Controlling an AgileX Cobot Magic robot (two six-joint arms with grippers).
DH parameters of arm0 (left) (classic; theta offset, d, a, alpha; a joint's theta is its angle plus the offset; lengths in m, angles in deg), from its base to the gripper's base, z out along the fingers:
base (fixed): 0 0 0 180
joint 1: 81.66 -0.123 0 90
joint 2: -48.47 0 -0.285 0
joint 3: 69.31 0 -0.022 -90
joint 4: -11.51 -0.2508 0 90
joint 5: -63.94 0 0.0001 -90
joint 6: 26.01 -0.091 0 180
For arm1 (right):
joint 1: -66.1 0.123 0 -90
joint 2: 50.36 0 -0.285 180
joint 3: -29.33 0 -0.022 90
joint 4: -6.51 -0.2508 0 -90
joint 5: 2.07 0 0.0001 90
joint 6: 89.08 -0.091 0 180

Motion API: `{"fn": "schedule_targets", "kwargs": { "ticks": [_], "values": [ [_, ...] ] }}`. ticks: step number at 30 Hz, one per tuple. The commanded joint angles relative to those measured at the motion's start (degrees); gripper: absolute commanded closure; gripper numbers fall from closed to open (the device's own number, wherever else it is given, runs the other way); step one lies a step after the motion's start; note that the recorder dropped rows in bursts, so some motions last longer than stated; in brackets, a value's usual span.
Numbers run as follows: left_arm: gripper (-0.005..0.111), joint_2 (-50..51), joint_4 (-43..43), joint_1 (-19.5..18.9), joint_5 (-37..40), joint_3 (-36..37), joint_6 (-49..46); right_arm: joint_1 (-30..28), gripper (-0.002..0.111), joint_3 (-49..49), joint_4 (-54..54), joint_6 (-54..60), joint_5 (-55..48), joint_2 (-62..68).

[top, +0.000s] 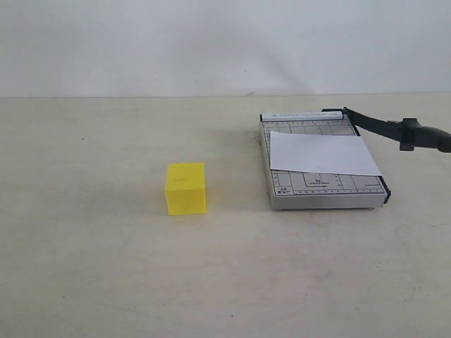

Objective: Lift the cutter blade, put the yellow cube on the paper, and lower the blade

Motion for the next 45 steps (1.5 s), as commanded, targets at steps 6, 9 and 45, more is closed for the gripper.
{"fn": "schedule_targets", "kwargs": {
  "ticks": [6, 9, 45],
  "values": [
    [0.102, -0.21, 0.60, -0.17, -0.17, -0.11, 0.53, -0.02, 0.065, -0.36, 1.01, -0.58, -1.23, -0.42],
    [0.102, -0.21, 0.60, -0.17, -0.17, -0.11, 0.53, -0.02, 0.065, -0.36, 1.01, -0.58, -1.09, -0.42],
    [0.102, -0.21, -8.73, -0.17, -0.50, -0.11, -6.93, -0.02, 0.065, -0.36, 0.62, -0.61, 0.32, -0.42]
  ]
}}
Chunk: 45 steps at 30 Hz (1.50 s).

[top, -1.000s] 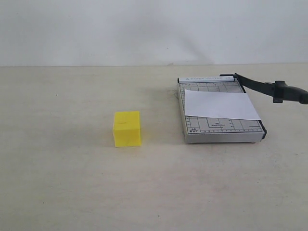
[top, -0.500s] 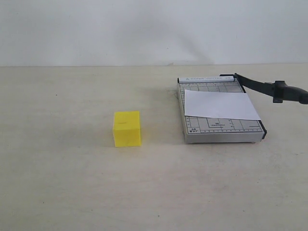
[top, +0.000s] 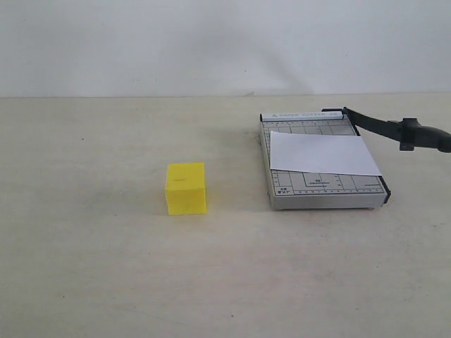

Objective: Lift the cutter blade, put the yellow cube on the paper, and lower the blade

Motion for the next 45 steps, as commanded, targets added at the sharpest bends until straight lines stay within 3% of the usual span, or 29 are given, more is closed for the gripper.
{"fn": "schedule_targets", "kwargs": {
  "ticks": [1, 10, 17, 19, 21, 24, 27, 45],
  "values": [
    [0.102, -0.21, -5.18, -0.17, -1.21, -0.11, -4.57, -0.02, 0.065, -0.28, 0.17, 0.00, 0.75, -0.38],
    [0.102, -0.21, -5.42, -0.17, -21.36, -0.11, -2.74, -0.02, 0.065, -0.28, 0.17, 0.13, 0.73, -0.38],
    [0.102, -0.21, -5.42, -0.17, -27.89, -0.11, -2.74, -0.02, 0.065, -0.28, 0.17, 0.01, 0.73, -0.38],
    [0.102, -0.21, -5.42, -0.17, -28.13, -0.11, 0.11, -0.02, 0.065, -0.28, 0.17, 0.15, 0.73, -0.38],
    [0.102, -0.21, -5.42, -0.17, -27.90, -0.11, 8.98, -0.02, 0.065, -0.28, 0.17, 0.15, 0.73, -0.38],
    [0.102, -0.21, -5.42, -0.17, -27.13, -0.11, 30.04, -0.02, 0.065, -0.28, 0.17, 0.15, 0.73, -0.38],
    [0.102, -0.21, -5.42, -0.17, -26.49, -0.11, 44.06, -0.02, 0.065, -0.28, 0.17, 0.00, 0.73, -0.38],
    [0.102, -0.21, -9.28, 0.62, -26.70, -0.11, 47.42, -0.02, 0.065, -0.28, 0.15, -0.03, 1.11, -0.38]
  ]
}}
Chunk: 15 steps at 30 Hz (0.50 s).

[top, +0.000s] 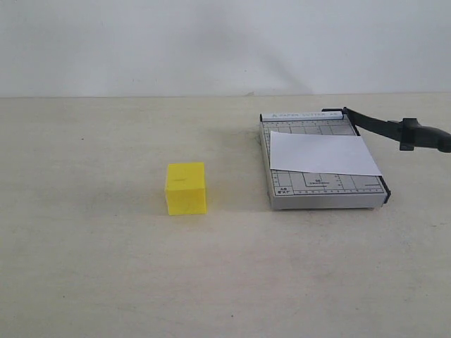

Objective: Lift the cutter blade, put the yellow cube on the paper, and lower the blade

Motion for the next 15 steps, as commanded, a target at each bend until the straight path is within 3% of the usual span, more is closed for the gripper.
{"fn": "schedule_targets", "kwargs": {
  "ticks": [1, 4, 8, 10, 15],
  "values": [
    [0.102, -0.21, -5.70, 1.22, -0.14, -0.11, 4.06, -0.02, 0.065, -0.28, 0.15, -0.03, 0.64, -0.38],
    [0.099, 2.35, -20.52, 4.22, -3.85, -1.71, 14.50, -0.02, 0.065, -0.28, 0.15, 0.08, 0.64, -0.38],
    [0.094, 17.84, -45.29, 6.57, -13.36, -7.61, 31.10, -0.02, 0.065, -0.28, 0.15, 0.08, 0.64, -0.38],
    [0.094, 27.66, -51.63, 6.57, -17.08, -11.43, 33.82, -0.02, 0.065, -0.28, 0.15, -0.03, 0.64, -0.38],
    [0.094, 54.29, -58.29, 7.00, -27.38, -24.03, 33.06, -0.02, 0.065, -0.28, 0.15, -0.03, 0.64, -0.38]
  ]
}}
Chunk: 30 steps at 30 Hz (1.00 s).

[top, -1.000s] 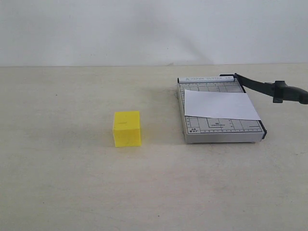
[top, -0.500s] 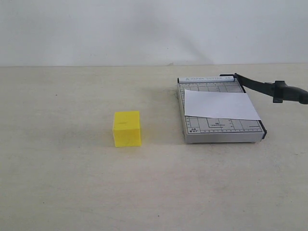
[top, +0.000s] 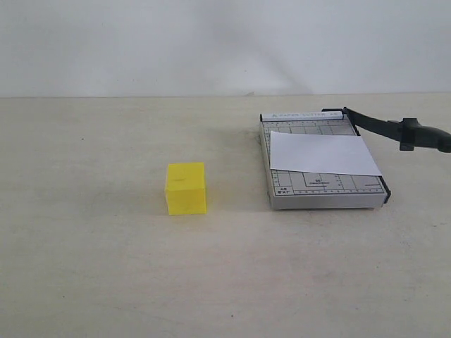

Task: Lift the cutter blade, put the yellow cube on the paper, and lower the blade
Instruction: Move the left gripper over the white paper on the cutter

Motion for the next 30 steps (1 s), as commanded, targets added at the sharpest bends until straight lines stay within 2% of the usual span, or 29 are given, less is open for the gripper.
{"fn": "schedule_targets", "kwargs": {
  "ticks": [1, 5, 11, 15, 21, 30],
  "values": [
    [0.094, 22.54, -7.80, 1.40, -9.86, -11.37, 0.29, -0.02, 0.065, -0.28, 0.15, -0.03, 0.66, -0.29],
    [0.094, 38.39, -8.24, 7.89, -8.42, -21.86, -3.18, -0.02, 0.065, -0.28, 0.15, -0.03, 0.66, -0.29],
    [0.094, 55.94, -8.13, 21.47, 4.16, -37.68, -8.91, -0.02, 0.065, -0.28, 0.15, -0.03, 0.66, -0.29],
    [0.094, 66.04, -8.04, 27.45, 8.65, -48.06, -8.79, -0.02, 0.065, -0.28, 0.15, -0.03, 0.66, -0.29],
    [0.094, 78.05, -8.04, 31.52, 10.60, -62.02, -7.22, -0.02, 0.065, -0.28, 0.15, -0.03, 0.66, -0.29],
    [0.094, 90.67, -8.49, 34.73, 12.70, -75.46, -8.24, -0.02, 0.065, -0.28, 0.15, -0.03, 0.66, -0.29]
  ]
}}
